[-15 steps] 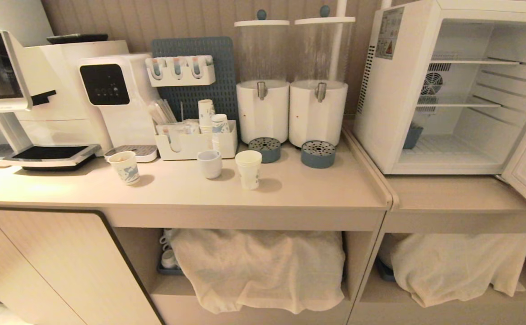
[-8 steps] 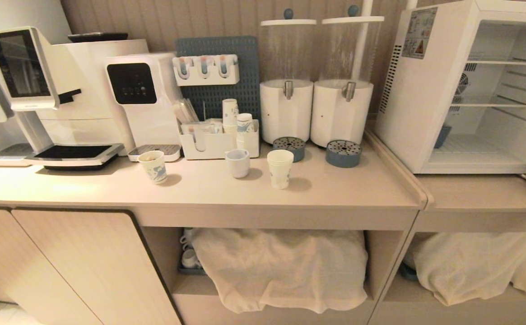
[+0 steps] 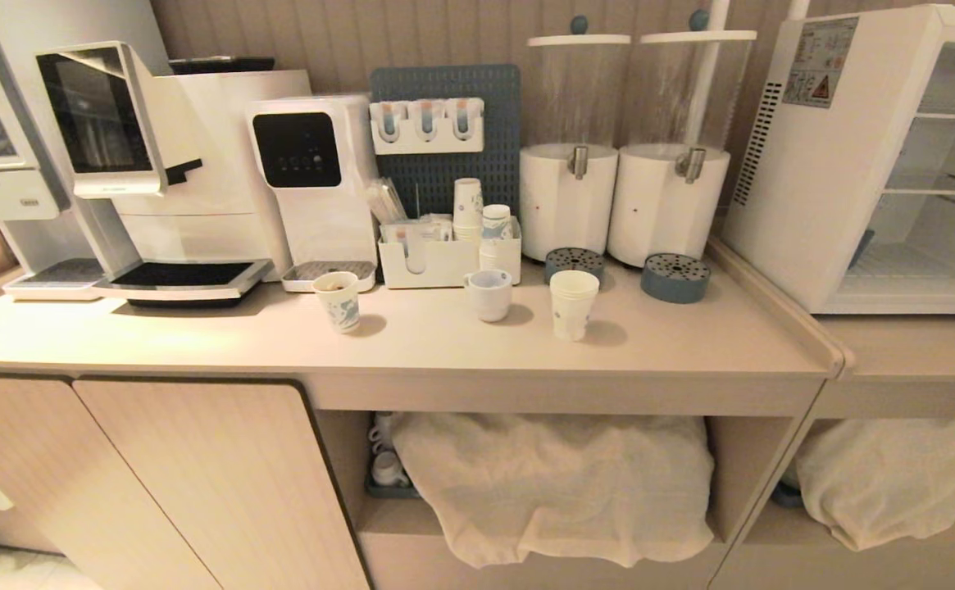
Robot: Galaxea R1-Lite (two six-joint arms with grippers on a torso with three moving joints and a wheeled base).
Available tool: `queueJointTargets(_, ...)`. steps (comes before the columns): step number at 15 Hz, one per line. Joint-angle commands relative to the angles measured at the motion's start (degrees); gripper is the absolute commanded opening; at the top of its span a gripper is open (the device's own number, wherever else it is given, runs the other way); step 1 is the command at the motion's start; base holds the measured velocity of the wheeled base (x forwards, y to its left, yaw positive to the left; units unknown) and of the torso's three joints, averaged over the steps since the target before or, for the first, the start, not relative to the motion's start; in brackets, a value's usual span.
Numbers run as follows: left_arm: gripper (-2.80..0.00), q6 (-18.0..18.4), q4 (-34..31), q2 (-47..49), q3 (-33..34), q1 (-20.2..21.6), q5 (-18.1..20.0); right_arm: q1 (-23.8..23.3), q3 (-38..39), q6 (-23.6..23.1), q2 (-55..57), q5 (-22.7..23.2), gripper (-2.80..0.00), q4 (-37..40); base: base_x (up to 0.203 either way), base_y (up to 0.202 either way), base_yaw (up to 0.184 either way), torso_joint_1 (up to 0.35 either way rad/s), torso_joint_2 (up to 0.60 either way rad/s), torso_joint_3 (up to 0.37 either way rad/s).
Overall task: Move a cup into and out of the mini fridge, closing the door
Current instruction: Put the paper cup in the freezer
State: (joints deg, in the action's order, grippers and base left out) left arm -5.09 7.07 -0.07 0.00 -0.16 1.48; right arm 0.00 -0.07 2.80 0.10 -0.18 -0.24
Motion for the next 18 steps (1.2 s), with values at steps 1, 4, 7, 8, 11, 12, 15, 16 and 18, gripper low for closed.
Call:
queueJointTargets(1,-2.8,0.17,0.13,-0.19,2.29,-0.02,0.02,0.0,0.03,0.01,0.08,0.01,-2.8,-0.02,0.0,0.136,0.003,-0.001,0.01,0.006)
queueJointTargets(4,-2.8,0.17,0.13,-0.19,2.29,-0.02,0.02,0.0,-0.01,0.1,0.08,0.01,-2.8,-0.02,0.0,0.027,0.001,-0.001,0.0,0.001)
queueJointTargets(7,-2.8,0.26,0.05,-0.19,2.29,-0.02,0.06,0.0,-0.01,0.05,0.08,0.01,-2.8,-0.02,0.072,0.002,0.0,0.0,0.0,0.003)
queueJointTargets(8,-2.8,0.43,0.13,-0.19,2.29,-0.02,-0.01,0.0,0.04,0.01,0.08,0.01,-2.8,-0.02,0.192,0.0,0.001,0.005,0.01,0.004)
queueJointTargets(11,-2.8,-0.18,-0.13,-0.19,2.29,-0.02,0.02,0.0,-0.01,0.01,0.08,0.01,-2.8,-0.02,0.196,0.0,-0.001,0.003,0.01,0.002)
queueJointTargets(12,-2.8,-0.45,-0.04,-0.19,2.29,-0.02,0.02,0.0,0.07,0.01,0.08,0.01,-2.8,-0.02,0.164,0.0,0.002,0.002,0.01,0.007)
queueJointTargets(15,-2.8,-0.45,-0.04,-0.19,2.29,-0.02,0.02,0.0,0.07,0.01,-0.01,0.01,-2.8,-0.11,0.04,0.0,0.001,0.002,0.0,0.0)
queueJointTargets(16,-2.8,-0.45,-0.04,-0.19,2.29,-0.02,0.02,0.0,0.07,0.1,-0.01,0.01,-2.8,-0.11,0.0,0.0,0.0,0.0,0.0,0.0)
queueJointTargets(18,-2.8,-0.49,-0.04,-0.19,2.29,-0.02,0.02,0.0,-0.81,0.06,-0.01,-0.23,-2.8,-0.85,0.0,0.0,0.0,0.0,0.0,0.0)
